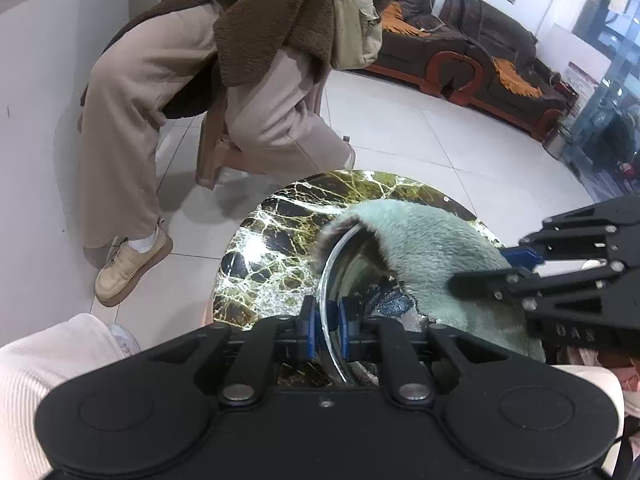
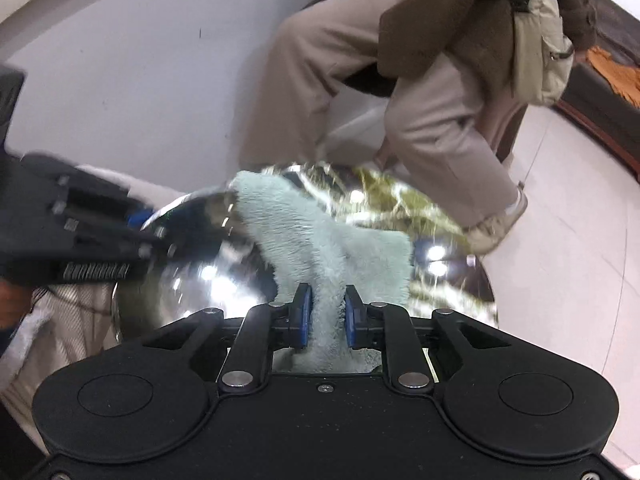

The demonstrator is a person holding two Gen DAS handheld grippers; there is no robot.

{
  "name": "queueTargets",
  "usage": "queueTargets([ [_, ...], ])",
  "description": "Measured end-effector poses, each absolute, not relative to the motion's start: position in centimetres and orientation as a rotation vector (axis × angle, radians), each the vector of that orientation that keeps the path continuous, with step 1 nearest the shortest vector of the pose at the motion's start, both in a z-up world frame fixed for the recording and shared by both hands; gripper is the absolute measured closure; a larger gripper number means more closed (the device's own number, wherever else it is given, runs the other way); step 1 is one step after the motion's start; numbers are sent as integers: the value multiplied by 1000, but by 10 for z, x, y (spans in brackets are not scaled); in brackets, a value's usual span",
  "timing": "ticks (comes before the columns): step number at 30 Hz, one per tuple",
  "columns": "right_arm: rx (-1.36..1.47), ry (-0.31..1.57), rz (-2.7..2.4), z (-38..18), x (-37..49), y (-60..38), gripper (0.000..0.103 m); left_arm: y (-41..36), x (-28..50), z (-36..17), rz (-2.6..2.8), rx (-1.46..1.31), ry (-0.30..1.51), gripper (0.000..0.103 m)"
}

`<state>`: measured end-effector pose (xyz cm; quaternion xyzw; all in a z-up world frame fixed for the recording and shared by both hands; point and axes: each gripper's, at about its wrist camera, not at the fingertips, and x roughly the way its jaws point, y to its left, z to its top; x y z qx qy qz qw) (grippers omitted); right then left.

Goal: Clean bowl
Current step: 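Hold the bowl rim with the left gripper while the right gripper sweeps the towel around the inner wall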

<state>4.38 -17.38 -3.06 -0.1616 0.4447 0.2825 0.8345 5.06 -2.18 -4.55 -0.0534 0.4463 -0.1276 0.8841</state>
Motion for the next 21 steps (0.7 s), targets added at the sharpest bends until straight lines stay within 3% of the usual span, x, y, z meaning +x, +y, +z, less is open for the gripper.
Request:
queueTargets([
  [6,-386,882,614,-23,60,-154,87,-24,50,-44,-263,-92,931,91],
  [14,-272,949,567,-38,41,-184,87,-24,49,-47,-270,-103,930,91],
  [21,-382,903,571,-31,58,-157,87,-22,51,-47,-277,-82,939,90],
])
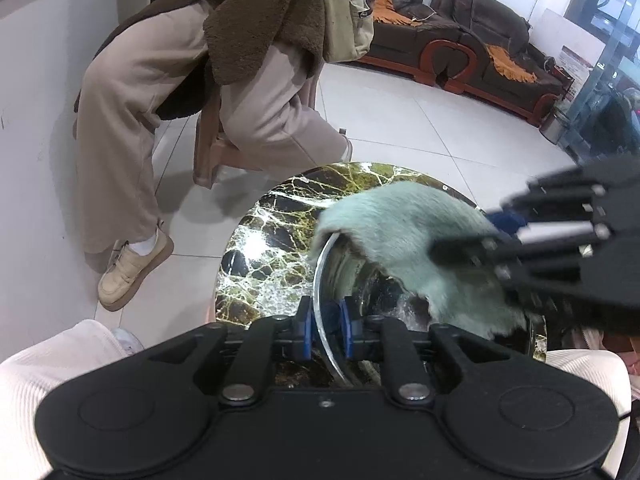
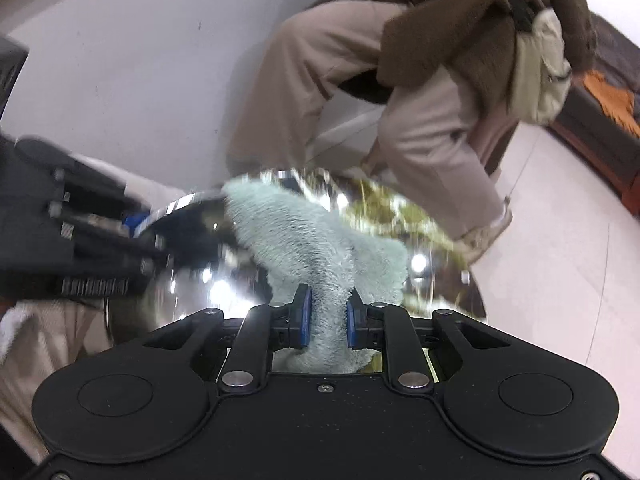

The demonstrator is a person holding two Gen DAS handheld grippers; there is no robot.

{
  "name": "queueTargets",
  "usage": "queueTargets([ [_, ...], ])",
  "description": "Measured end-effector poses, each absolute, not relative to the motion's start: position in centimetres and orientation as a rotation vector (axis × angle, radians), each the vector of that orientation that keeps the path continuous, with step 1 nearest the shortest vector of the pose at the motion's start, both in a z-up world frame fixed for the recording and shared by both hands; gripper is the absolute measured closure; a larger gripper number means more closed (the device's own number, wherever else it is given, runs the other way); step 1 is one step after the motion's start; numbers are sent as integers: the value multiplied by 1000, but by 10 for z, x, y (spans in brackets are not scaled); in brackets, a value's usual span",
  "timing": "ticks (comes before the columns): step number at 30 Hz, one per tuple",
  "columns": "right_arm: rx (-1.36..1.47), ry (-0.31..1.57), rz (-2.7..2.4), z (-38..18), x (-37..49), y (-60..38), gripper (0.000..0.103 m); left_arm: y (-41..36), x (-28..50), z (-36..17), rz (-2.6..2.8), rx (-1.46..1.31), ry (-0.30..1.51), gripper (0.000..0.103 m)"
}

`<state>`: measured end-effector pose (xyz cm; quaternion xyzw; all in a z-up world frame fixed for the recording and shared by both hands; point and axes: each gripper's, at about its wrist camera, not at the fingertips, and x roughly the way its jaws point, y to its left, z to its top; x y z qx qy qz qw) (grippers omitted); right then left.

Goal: Clean bowl
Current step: 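Hold the bowl rim with the left gripper while the right gripper sweeps the towel around the inner wall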

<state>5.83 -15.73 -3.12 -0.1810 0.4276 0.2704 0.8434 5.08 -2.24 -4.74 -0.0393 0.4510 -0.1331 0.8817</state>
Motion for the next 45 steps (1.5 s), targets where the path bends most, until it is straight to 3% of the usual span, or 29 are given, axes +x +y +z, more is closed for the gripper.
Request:
queueTargets([
  [7,-257,964,536,-45,44,-176,87,-22,50,-48,-282,-106,940,90],
  [16,-366,909,521,-38,49,-151,87,-22,49,-49,-287,-72,946,88],
  [45,-172,954,461,-41,20,-181,81,-29,46,-51,-269,-81,919,87],
])
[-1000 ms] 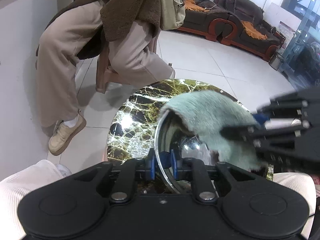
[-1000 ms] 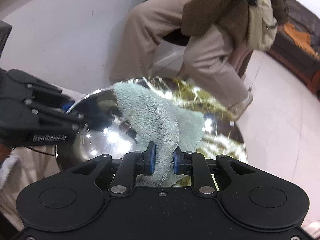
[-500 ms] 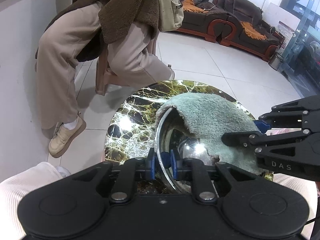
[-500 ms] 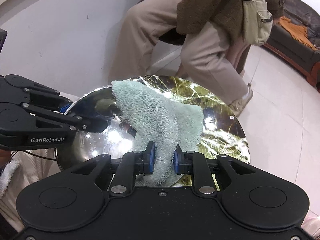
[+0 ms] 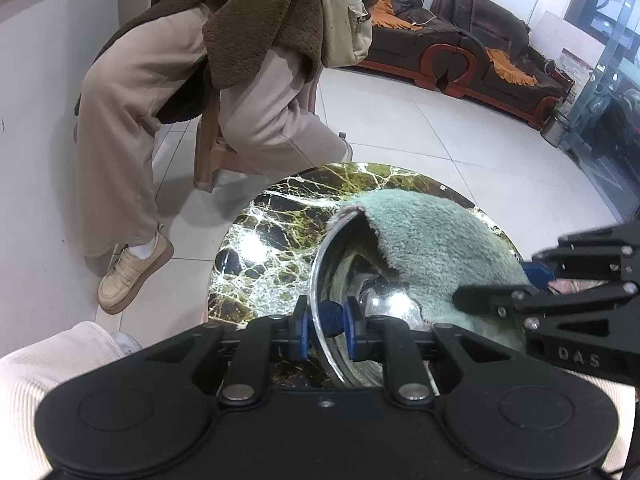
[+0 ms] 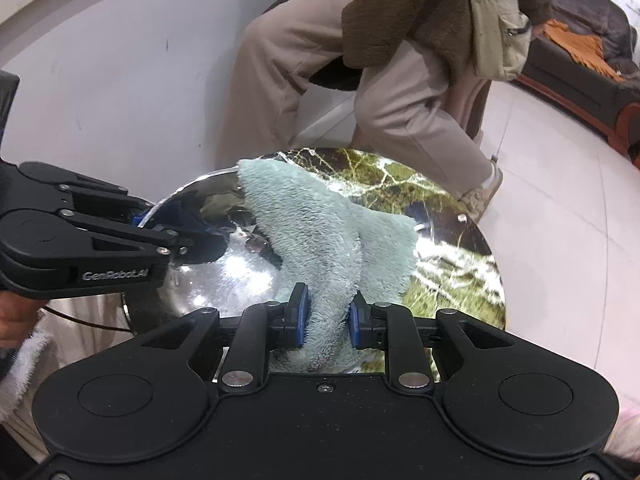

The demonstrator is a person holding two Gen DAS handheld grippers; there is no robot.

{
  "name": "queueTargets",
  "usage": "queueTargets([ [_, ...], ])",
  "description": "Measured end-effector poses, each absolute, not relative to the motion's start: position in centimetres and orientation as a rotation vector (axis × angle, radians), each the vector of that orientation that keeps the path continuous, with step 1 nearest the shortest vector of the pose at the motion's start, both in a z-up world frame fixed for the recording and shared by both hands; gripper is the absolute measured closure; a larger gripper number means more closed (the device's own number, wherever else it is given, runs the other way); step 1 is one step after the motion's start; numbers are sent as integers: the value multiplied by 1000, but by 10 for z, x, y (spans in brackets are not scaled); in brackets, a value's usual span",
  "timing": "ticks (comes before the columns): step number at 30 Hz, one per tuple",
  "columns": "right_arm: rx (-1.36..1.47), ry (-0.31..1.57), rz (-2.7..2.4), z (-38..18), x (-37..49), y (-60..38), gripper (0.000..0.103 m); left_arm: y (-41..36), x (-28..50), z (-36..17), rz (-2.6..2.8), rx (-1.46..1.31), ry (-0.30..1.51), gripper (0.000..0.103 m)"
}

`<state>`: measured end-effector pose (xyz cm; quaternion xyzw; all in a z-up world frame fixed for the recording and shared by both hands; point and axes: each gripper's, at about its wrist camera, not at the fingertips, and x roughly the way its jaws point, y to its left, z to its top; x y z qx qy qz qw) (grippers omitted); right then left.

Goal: Clean bowl
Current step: 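Hold the bowl rim with the left gripper while the right gripper sweeps the towel around the inner wall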

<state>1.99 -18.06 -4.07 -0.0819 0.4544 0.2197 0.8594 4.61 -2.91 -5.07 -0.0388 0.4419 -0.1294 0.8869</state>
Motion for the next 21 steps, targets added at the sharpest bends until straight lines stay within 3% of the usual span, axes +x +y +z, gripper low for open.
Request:
queueTargets([
  [12,-118,947,451,-36,15,-186,81,-19,57,-42,-279,-140,899,92],
  [14,-138,947,456,-36,18,-185,85,-19,54,-42,-284,-134,903,95],
  [21,-236,931,540,-34,32,-179,85,-18,48,-36,-315,-89,931,91],
])
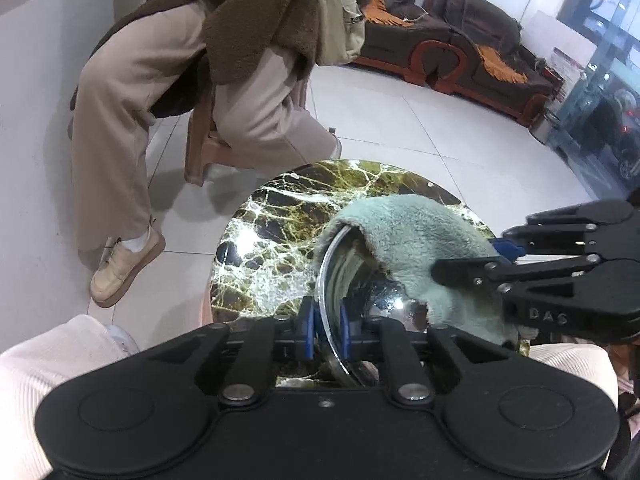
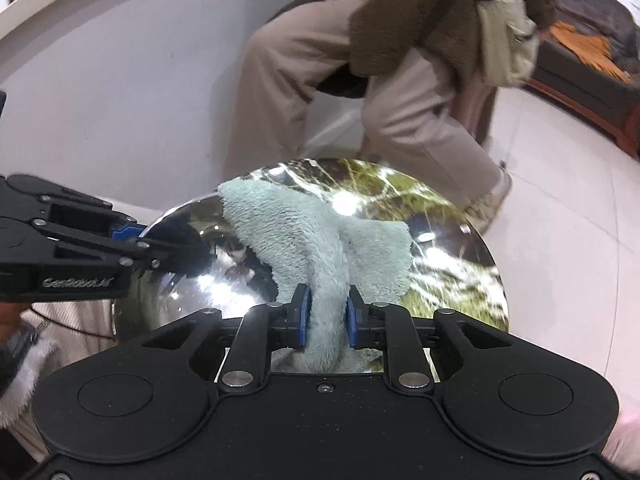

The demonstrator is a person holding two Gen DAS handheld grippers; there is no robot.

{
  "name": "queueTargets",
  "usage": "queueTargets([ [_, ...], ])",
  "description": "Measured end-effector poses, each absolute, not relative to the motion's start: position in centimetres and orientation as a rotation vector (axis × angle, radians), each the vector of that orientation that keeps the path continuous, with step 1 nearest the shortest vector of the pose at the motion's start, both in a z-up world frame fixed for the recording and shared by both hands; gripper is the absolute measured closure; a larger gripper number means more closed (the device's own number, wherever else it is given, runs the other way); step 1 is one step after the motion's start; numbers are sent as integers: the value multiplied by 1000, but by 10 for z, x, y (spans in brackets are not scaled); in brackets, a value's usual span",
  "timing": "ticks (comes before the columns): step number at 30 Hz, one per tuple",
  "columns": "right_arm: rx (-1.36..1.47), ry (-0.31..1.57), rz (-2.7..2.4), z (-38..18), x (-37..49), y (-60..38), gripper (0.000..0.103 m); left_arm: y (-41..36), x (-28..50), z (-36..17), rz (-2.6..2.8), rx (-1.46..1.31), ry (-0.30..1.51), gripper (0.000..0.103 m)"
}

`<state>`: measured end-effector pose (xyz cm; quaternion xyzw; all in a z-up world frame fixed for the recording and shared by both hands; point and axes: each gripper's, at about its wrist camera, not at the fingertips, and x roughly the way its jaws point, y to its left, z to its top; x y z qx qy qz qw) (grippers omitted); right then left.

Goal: Clean bowl
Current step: 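Hold the bowl rim with the left gripper while the right gripper sweeps the towel around the inner wall, then hold the bowl rim with the left gripper while the right gripper rubs the towel along the inner wall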

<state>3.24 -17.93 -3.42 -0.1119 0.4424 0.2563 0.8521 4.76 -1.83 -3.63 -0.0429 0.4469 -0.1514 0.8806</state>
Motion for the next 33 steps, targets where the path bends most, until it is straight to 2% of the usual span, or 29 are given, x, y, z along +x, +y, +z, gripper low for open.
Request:
queueTargets([
  [7,-317,904,599,-33,41,-173,84,-25,62,-46,-340,-73,956,89],
  [12,-366,853,644,-14,37,-174,70,-22,57,-48,-326,-105,970,90],
  [14,-379,829,658,-4,35,-175,59,-22,56,-48,-327,-100,967,90],
  [17,-394,782,691,14,36,-176,58,-21,57,-47,-328,-110,971,90],
  [19,-369,801,719,16,51,-174,60,-22,57,-46,-321,-114,970,90],
  [20,-363,815,728,14,57,-174,66,-22,57,-46,-317,-115,969,90],
  [25,-366,880,733,-4,78,-164,84,-25,52,-45,-289,-124,957,89],
  [33,-358,887,668,-2,53,-186,90,-29,51,-42,-296,-95,952,88],
])
